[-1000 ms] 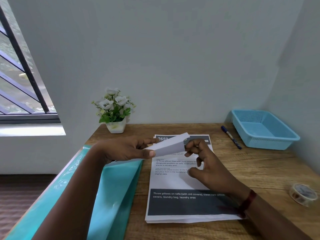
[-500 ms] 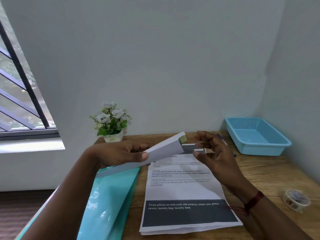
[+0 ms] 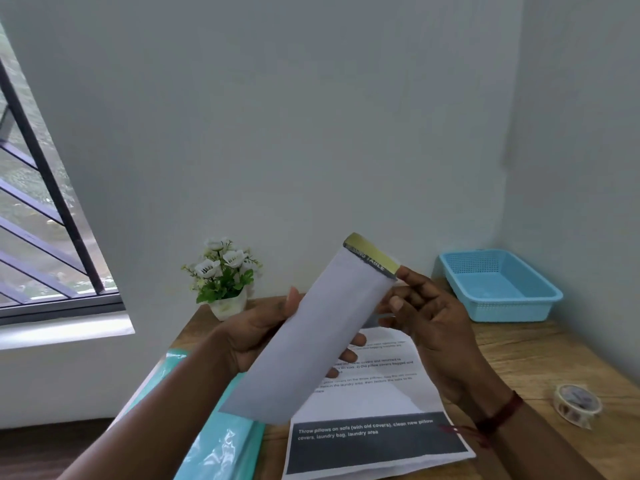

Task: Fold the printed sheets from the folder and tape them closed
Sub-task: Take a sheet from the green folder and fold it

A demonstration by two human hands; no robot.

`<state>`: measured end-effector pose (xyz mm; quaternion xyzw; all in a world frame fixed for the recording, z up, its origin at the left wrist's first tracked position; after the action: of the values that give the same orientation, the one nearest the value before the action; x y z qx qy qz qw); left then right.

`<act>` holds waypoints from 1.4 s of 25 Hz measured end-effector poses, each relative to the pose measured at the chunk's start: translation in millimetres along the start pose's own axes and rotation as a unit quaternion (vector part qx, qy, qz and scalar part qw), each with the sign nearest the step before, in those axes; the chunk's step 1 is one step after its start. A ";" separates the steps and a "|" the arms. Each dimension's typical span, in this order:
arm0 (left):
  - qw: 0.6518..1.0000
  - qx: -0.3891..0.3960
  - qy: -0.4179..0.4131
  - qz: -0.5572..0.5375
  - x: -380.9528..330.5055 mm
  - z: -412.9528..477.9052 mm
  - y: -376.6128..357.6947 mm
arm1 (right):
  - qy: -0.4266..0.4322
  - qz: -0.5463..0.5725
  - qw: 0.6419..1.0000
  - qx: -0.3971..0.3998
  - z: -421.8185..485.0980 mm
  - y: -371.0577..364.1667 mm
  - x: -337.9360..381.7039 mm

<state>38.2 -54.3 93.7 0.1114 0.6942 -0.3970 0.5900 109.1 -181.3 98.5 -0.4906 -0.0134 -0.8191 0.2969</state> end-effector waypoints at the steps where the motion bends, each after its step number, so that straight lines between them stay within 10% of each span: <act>1: 1.000 -0.002 0.001 -0.015 1.5 3.0 -0.2 | -0.002 0.013 1.000 -0.012 1.0 0.5 -1.2; 10: 0.967 -0.203 -0.034 0.150 -44.0 10.1 19.7 | 0.001 -0.002 0.995 -0.104 28.4 10.6 26.0; 18: 0.783 -0.358 -0.321 0.394 -138.3 -4.1 -22.1 | 0.052 -0.058 0.990 -0.119 36.1 7.2 52.9; 35: 0.715 -0.448 -0.409 0.347 -109.7 -40.7 -25.2 | 0.086 -0.146 0.969 -0.178 15.9 -7.5 76.4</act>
<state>23.3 -8.7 203.3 -0.1056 0.3944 0.1863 0.8936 91.9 -206.3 170.7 -0.4556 0.0864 -0.8822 0.0818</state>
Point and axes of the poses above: each hand's wrist, its own z-axis towards the middle knuckle, its own y-axis out of the back of the hand, x = y × z, the point moved 10 cm from there along z, towards the middle knuckle, and after that the axes turned 6 degrees about -z, right-handed, at the moved point
